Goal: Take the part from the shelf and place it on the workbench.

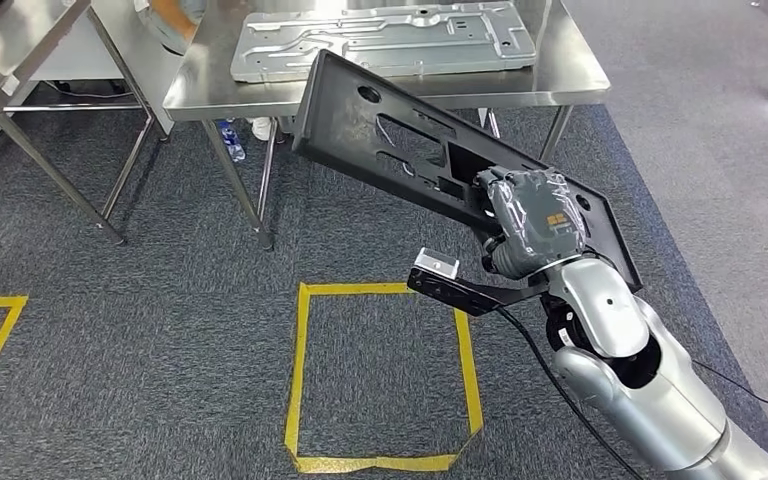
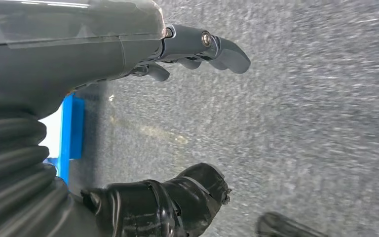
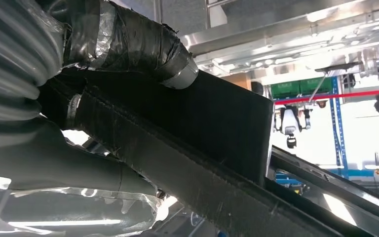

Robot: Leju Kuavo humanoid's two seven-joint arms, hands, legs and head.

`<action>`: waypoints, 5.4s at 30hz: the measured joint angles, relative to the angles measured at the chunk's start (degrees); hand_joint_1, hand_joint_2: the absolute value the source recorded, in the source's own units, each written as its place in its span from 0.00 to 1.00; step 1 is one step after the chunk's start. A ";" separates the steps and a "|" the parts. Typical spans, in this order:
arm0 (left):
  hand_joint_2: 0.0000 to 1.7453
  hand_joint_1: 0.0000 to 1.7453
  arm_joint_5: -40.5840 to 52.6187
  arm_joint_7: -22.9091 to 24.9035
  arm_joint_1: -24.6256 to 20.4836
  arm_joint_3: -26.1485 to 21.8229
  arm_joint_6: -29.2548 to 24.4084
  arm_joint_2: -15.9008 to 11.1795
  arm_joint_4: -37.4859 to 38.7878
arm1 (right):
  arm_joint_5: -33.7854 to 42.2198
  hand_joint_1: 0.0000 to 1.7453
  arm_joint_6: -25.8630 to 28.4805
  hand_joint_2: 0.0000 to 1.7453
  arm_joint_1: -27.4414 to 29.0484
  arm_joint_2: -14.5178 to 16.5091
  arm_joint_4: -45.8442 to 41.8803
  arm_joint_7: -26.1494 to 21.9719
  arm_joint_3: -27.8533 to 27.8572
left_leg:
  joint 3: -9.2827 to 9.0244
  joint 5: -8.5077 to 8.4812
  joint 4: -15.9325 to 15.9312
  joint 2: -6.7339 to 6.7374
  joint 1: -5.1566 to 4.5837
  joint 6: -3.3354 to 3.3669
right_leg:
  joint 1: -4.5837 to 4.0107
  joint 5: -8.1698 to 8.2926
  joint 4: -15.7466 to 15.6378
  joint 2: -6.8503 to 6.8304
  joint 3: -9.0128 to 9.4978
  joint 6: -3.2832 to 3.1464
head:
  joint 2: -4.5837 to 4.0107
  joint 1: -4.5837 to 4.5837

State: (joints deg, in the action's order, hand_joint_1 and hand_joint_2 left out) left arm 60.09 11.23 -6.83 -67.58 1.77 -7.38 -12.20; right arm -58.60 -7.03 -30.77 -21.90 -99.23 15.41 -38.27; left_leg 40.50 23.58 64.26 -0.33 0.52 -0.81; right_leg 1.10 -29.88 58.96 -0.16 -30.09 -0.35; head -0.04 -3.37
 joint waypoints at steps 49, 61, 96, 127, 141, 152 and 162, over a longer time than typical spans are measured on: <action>1.00 0.00 -0.03 0.21 -0.02 0.00 0.14 -0.09 0.04 | -16.28 1.00 -14.53 1.00 -7.45 -2.07 0.66 4.05 -3.41 | -9.93 4.63 -6.50 -0.54 -0.28 2.72 | -0.16 4.59 3.92 0.38 -7.54 2.46 | 0.00 0.85; 1.00 0.00 0.21 -0.20 -0.01 0.00 0.52 -0.31 0.11 | -15.43 1.00 -14.06 1.00 -7.40 -2.32 0.37 3.87 -4.41 | 1.54 10.00 9.59 -0.02 0.15 -0.60 | 0.04 3.07 -0.93 0.09 -1.99 -0.27 | 0.00 0.51; 1.00 0.00 0.54 0.33 0.40 0.00 -1.36 -1.98 0.18 | -17.20 1.00 -9.89 1.00 -5.06 3.77 4.14 4.87 -7.92 | 1.03 1.29 -3.33 0.28 0.39 -0.68 | -0.57 -0.55 -2.00 0.45 3.67 -0.34 | 0.01 0.62; 1.00 0.00 -0.40 -0.56 0.25 0.07 -0.62 -3.09 0.33 | -15.35 0.00 -9.80 0.00 -3.39 4.55 5.36 4.86 -8.08 | -2.53 1.79 -4.57 -0.41 -1.16 1.44 | -2.08 2.80 -0.74 1.53 -0.81 -2.37 | 0.00 0.72; 0.00 0.00 -1.44 -0.99 -0.51 0.09 1.11 -5.40 0.29 | -14.50 0.00 -9.09 0.00 -3.35 4.88 5.66 4.84 -8.09 | -2.72 -1.58 -6.68 -0.73 -1.40 1.47 | -2.02 1.27 -1.47 1.72 -0.14 -1.72 | 0.00 0.92; 0.00 0.00 -2.20 1.62 -1.05 0.08 1.22 -5.97 0.26 | -13.09 0.00 -7.78 0.00 -4.56 5.38 7.13 3.68 -8.11 | -4.12 -2.97 -9.24 -0.06 -0.13 3.06 | -0.81 -6.80 12.61 0.84 -5.76 1.21 | 0.00 1.47; 0.00 0.00 -2.20 3.11 -0.80 0.08 0.48 -6.80 0.25 | -12.32 0.00 -7.05 0.00 -4.41 5.46 8.32 3.44 -8.13 | -1.24 -3.99 -6.90 -0.46 1.46 -1.32 | 0.24 1.30 0.00 1.14 -0.43 0.49 | 0.00 1.26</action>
State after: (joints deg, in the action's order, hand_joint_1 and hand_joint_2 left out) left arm 57.89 14.34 -7.62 -67.50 2.25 -14.18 -11.94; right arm -70.92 -14.08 -35.18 -16.43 -90.91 18.85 -46.40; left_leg 39.26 19.59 57.36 -0.79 1.98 -2.14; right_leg 1.34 -28.57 58.96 0.97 -30.52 0.14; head -0.04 -2.10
